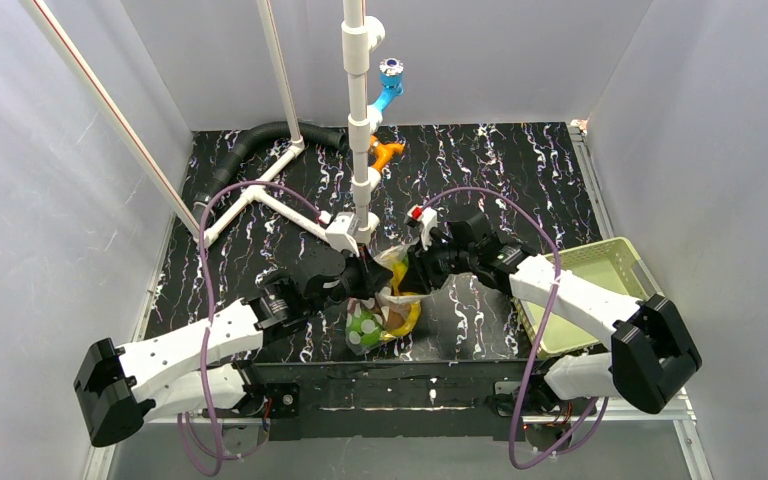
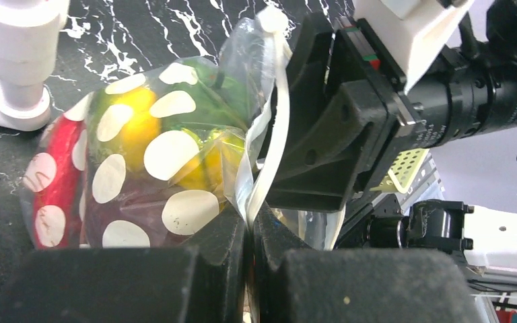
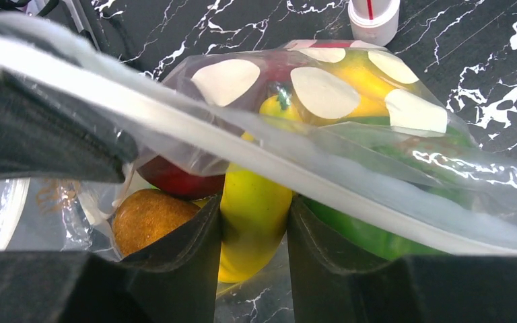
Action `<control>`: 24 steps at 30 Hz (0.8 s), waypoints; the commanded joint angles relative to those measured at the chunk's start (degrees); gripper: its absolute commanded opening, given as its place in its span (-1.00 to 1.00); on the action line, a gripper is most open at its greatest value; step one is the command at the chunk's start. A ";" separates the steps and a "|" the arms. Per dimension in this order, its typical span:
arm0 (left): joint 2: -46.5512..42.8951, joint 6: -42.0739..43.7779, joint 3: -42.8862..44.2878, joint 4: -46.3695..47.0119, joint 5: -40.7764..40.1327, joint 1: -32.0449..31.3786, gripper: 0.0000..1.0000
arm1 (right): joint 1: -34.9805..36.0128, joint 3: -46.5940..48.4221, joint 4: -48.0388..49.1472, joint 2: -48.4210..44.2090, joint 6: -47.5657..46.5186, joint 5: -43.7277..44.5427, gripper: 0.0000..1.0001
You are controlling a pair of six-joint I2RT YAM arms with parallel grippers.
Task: Open the zip-top bag and remove the fake food
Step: Pick up the fake fruit from the zipper food storage bag.
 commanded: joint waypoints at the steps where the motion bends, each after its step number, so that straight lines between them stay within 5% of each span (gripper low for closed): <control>1: -2.49 -0.51 -0.53 -1.69 -5.84 -0.18 -1.00 | -0.33 -1.04 0.64 -2.38 -1.61 -2.57 -0.96; 24: -3.75 -1.14 -2.72 -0.72 -7.11 -0.16 -1.00 | -5.93 -2.01 0.40 -7.69 -1.52 -14.21 -0.97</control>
